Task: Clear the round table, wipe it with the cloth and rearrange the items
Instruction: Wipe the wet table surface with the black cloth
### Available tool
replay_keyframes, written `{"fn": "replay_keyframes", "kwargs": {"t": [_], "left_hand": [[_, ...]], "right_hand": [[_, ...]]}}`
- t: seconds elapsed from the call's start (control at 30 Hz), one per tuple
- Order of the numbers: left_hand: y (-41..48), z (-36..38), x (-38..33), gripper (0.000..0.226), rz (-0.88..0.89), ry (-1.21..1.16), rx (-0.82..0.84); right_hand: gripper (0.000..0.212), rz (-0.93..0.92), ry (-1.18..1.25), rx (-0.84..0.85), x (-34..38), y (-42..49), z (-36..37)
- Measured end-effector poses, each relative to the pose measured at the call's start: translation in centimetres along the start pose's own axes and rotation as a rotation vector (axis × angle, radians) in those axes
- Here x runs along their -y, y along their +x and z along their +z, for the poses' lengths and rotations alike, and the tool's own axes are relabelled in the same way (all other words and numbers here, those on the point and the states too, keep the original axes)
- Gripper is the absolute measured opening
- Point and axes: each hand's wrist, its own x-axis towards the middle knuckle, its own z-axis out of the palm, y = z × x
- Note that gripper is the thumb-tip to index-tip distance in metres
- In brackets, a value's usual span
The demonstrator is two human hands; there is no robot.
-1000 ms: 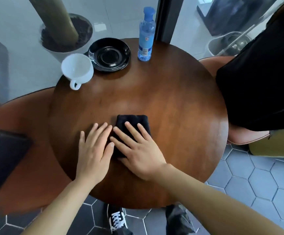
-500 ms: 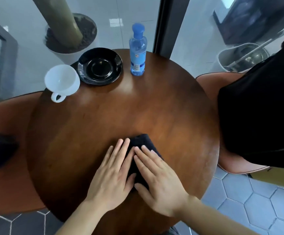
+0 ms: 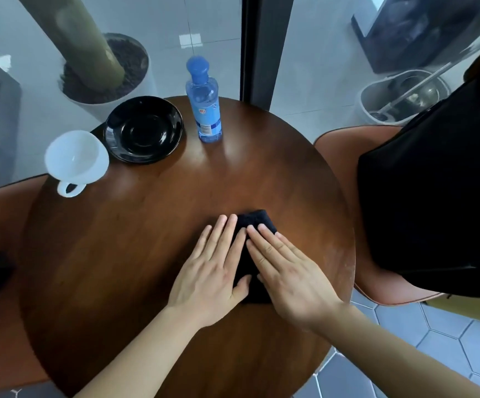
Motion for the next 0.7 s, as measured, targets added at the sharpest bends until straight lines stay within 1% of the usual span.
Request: {"fn": "replay_keyframes", "kwargs": {"t": [0.2, 0.4, 0.7], "left_hand": [[6.3, -0.7, -1.4, 0.077, 0.032, -0.003, -0.024], [10.7, -1.4, -2.7, 0.077, 0.034, 0.028, -0.043], [13.5, -1.5, -4.4, 0.077, -0.034, 0.005, -0.086]], "right_hand": [[0.054, 0.085, 0.075, -0.052, -5.0, 1.2, -1.1], [0.059, 0.116, 0.068, -0.089, -8.6, 2.2, -2.3], [0.059, 0.089, 0.046, -0.106, -11.7, 3.0, -3.3]]}}
